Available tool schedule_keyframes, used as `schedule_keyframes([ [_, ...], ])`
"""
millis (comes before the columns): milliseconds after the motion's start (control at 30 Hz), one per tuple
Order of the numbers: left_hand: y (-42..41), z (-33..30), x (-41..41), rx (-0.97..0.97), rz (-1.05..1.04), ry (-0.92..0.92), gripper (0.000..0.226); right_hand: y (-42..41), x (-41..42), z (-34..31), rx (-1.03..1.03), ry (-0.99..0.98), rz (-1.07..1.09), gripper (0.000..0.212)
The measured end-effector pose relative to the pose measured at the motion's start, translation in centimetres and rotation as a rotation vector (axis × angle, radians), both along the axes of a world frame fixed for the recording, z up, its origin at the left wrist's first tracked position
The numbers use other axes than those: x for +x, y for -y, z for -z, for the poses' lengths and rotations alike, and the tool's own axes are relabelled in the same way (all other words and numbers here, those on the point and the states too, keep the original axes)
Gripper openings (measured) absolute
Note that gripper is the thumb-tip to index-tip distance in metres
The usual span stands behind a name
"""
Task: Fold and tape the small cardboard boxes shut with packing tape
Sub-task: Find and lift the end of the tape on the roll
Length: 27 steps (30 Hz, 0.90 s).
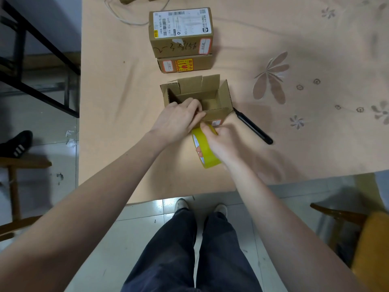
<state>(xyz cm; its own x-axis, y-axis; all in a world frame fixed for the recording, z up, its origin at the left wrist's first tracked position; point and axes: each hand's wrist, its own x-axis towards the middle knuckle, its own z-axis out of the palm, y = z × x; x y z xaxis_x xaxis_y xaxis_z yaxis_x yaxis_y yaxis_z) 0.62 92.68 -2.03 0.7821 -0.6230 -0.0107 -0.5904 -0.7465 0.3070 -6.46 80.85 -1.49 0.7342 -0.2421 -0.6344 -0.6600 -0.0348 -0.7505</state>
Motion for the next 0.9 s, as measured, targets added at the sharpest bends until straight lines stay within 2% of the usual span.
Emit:
schedule_keyframes([
  [133, -0.7, 0.1, 0.5, 0.030, 0.061, -0.063, 0.041, 0.1, 0.0, -0.1, 0.048, 0.023, 0.001, 0.036],
  [300, -1.0, 0.0, 0.8, 0.100, -0.007, -0.152, 0.041, 0.3, 0.1, -0.1, 0.063, 0.012, -0.023, 0.036],
  [467, -0.1, 0.4, 0.4, 0.138, -0.080, -0.062, 0.034, 0.3, -0.1, -0.1, 0.104, -0.019, -0.093, 0.034],
  [633, 0.9, 0.2, 0.5, 0.039, -0.154, -0.041, 0.030, 0.8, -0.9, -0.6, 0.148, 0.005, -0.148, 0.033],
  [767, 0.9, -0.7, 1.3, -0.036, -0.197, -0.036, 0.028, 0.6, -0.8, -0.9, 0.123, 0.108, -0.160, 0.018],
  [900, 0.4, -0.8, 1.7, -0.009, -0.096, -0.105, 0.031, 0.7, -0.8, -0.8, 0.141, 0.111, -0.135, 0.016],
])
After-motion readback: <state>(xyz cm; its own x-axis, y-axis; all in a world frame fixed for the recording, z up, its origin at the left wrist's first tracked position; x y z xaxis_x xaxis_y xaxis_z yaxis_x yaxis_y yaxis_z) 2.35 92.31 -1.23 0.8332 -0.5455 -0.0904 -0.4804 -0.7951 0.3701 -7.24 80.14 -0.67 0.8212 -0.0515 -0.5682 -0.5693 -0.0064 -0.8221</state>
